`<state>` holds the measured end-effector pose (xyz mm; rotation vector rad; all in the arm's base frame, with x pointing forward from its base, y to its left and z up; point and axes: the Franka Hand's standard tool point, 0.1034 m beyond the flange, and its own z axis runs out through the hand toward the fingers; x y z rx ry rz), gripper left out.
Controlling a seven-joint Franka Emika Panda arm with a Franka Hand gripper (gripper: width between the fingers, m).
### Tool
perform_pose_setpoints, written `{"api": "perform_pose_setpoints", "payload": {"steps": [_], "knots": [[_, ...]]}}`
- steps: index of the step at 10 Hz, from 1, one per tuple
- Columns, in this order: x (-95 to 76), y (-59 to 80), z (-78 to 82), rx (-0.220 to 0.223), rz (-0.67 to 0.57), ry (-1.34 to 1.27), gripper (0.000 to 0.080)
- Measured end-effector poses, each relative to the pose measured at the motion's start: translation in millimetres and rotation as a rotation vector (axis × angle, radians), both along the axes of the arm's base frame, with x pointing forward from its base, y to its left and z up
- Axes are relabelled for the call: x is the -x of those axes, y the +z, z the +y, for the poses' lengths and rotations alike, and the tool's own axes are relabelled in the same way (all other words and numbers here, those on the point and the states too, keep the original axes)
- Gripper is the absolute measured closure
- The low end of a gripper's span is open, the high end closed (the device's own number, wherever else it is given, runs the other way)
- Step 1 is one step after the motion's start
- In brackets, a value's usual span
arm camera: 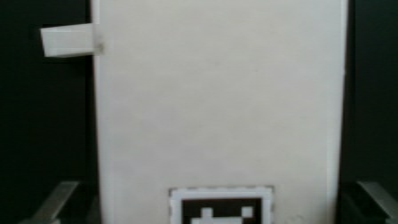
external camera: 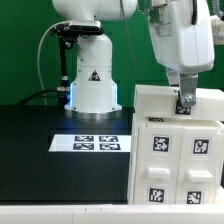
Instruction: Assemble cabinet
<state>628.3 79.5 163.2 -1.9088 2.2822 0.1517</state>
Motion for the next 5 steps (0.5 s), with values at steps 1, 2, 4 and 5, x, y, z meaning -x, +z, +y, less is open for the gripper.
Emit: {"api": "perform_pose_setpoints", "payload": {"steps": [1,2,4,5], "knots": [[0.1,-0.9,-4.0,-0.020,0.015,-0.113,0.0243],[-1.0,-1.0,-4.0,-0.030,0.022,-0.268,0.0243],[-1.5,-1.0,-2.6,-0.031,0.011,-0.225,0.0243],[0.3,0.3,-1.8,-0.029,0.008,-0.161,0.0150]]}}
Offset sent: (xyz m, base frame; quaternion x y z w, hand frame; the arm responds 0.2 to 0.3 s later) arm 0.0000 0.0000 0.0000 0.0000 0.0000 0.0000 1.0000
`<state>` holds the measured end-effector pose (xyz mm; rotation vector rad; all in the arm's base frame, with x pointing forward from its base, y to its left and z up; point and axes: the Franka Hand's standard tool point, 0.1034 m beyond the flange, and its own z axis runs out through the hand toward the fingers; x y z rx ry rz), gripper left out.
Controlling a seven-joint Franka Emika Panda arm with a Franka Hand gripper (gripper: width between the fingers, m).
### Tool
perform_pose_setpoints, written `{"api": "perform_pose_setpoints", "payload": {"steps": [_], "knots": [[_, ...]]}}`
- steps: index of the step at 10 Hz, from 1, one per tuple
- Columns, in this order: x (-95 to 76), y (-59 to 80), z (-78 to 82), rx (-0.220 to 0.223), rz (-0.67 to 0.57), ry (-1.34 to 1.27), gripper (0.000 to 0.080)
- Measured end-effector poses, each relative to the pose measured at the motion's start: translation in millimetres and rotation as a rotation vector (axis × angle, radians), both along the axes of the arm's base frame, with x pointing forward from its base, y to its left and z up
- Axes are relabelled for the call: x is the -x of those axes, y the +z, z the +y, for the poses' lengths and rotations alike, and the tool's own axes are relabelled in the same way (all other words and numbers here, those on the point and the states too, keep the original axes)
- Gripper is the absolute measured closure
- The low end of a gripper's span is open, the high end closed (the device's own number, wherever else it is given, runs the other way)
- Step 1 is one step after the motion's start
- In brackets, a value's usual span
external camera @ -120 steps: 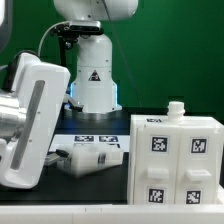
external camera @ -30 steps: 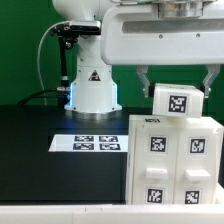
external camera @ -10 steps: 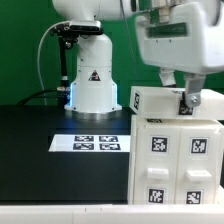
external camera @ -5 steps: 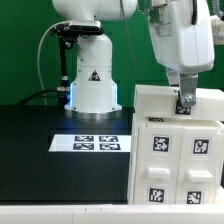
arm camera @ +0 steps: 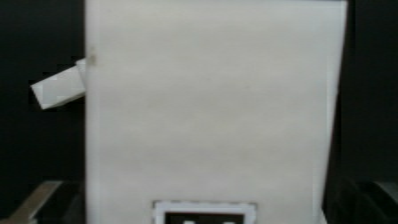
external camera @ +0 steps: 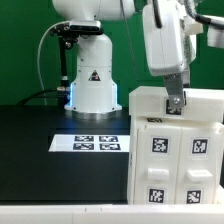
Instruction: Assemble cabinet
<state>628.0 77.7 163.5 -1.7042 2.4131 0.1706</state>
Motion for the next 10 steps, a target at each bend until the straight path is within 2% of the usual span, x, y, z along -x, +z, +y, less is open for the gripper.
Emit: {"api": "perform_pose_setpoints", "payload": {"steps": [1,2,3,4,7,10], "knots": [[2.4,7.3,0.9,-0.001,-0.006,0.083,0.0047],[4.8,18.6,2.4,-0.010,-0.001,0.157,0.0014],[3.7,29.0,5.5,-0.013,-0.015,0.255,0.0014],[0.9,34.7,9.2,-0.010,-0.040,0.417,0.0002],[-0.2,32.4,9.4,0.009,-0.095,0.665,0.0003],[-3.1,29.9,16.5,0.049,-0.213,1.190,0.0003]]}}
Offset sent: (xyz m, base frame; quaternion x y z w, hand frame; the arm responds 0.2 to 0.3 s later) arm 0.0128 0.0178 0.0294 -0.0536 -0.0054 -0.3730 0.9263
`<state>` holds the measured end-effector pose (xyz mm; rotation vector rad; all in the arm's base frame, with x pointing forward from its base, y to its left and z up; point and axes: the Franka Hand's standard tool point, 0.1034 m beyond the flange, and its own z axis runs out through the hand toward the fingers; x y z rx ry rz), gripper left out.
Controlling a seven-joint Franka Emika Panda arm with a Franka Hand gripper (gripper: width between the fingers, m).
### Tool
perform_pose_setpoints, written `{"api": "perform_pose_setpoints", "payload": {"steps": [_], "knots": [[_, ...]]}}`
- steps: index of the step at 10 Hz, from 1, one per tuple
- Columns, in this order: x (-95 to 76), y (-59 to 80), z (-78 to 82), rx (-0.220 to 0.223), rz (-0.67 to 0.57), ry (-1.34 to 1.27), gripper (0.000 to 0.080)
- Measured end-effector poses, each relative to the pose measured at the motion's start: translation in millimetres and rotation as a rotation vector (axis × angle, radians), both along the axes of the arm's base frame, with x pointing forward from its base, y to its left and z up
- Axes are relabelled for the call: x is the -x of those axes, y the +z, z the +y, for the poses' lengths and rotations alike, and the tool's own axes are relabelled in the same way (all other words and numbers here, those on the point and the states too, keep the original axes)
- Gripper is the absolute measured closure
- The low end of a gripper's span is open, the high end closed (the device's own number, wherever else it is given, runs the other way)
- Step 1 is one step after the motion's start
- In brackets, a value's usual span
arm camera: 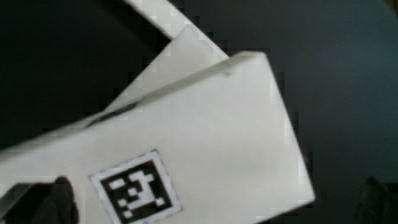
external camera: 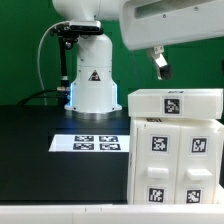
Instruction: Assemble cabinet
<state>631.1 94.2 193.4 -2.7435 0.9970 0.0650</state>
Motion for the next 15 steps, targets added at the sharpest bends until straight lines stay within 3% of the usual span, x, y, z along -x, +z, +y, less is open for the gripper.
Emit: {"api": "perform_pose_setpoints", "payload": {"steps": [4,7,11,12,15], "knots": [[0.6,-0.8,0.5,0.009,-0.049,0.228,0.0003],[0.0,-2.6,5.4,0.086,-0.106,0.808,0.0003],[-1.9,-4.1,-0.8,0.112,-0.163,1.108,0.0003],[-2.1,-8.1,-2.0,0.141,-0.196,1.292,0.0003],[3.4,-22.2,-5.4,0.133,-0.200,1.488,0.0003]]}}
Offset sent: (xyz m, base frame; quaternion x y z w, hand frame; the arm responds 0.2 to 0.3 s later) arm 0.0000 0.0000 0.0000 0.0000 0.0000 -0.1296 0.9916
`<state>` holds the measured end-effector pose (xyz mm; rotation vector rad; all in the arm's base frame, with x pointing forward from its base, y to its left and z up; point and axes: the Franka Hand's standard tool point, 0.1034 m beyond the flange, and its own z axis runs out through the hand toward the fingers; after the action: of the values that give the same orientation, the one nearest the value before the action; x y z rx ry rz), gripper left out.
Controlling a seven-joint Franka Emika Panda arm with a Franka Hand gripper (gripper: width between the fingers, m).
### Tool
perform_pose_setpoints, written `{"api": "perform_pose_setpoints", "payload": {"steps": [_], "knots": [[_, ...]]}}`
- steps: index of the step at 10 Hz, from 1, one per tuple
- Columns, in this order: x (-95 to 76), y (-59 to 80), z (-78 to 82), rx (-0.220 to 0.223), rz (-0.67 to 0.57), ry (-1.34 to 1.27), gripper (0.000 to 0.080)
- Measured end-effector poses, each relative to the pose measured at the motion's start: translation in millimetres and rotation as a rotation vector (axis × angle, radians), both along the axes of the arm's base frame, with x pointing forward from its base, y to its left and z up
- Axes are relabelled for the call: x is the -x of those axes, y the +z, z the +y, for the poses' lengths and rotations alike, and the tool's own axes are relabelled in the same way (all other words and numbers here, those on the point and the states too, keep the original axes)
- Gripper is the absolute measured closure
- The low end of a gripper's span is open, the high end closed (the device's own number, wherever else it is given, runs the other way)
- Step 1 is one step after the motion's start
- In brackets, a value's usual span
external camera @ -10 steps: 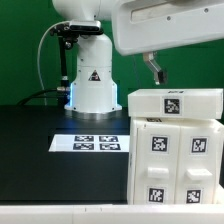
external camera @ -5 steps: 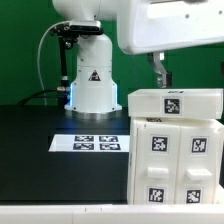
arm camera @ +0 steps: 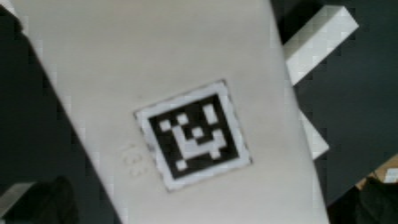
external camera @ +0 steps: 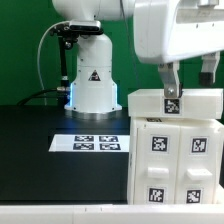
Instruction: Assemble cabinet
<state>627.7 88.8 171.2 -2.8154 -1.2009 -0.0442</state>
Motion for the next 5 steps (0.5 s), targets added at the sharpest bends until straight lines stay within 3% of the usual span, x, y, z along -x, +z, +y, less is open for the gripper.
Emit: {"api": "perform_pose_setpoints", "payload": {"steps": [3,5], "knots": [[0.3,-1.8,-1.2,0.000,0.005,-0.022,0.0003],[0.0,-1.7,-2.1,0.000,0.004,-0.026,0.0235]]}}
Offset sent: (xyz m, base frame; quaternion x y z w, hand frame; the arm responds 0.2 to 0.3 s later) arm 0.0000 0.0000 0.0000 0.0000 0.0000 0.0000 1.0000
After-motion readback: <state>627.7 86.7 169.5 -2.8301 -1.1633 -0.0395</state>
